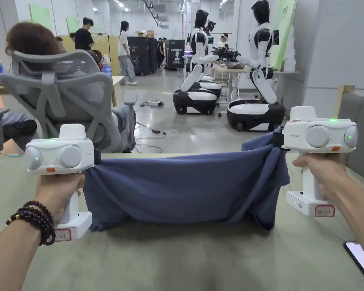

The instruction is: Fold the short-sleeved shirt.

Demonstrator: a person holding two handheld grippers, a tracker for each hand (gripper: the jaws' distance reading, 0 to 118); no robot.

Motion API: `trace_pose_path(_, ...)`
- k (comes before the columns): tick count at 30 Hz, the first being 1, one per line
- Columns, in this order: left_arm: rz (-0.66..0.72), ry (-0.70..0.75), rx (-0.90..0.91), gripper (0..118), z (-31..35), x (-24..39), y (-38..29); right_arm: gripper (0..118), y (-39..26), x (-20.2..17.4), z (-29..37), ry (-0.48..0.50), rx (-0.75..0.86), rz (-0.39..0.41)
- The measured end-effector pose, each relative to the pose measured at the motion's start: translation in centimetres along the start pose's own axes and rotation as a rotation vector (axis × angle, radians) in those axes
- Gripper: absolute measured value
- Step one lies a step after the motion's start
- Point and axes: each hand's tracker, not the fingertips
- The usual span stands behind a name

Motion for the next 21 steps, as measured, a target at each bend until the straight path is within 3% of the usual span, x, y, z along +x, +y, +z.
trace_pose_path(5,-0.003,-0.025,-0.056,4,5.6,-1.1,-5.6,6,-6.0,0.4,6.4,0.019,-0.042,-0.039)
trace_pose_path(8,0.003,-0.042,-0.086,4,9.1,-1.8,-9.4,6,-9.7,1.1,10.3,0.063,-0.079,-0.143)
trace_pose_path(13,0.016,-0.077,-0.146,4,14.3,-2.2,-16.2,6,-15.5,0.3,15.3,0.031,-0.154,-0.035)
trace_pose_path(21,0.040,-0.060,-0.269,4,17.2,-2.4,-23.6,6,-23.9,-1.4,19.0,-0.030,-0.240,0.095)
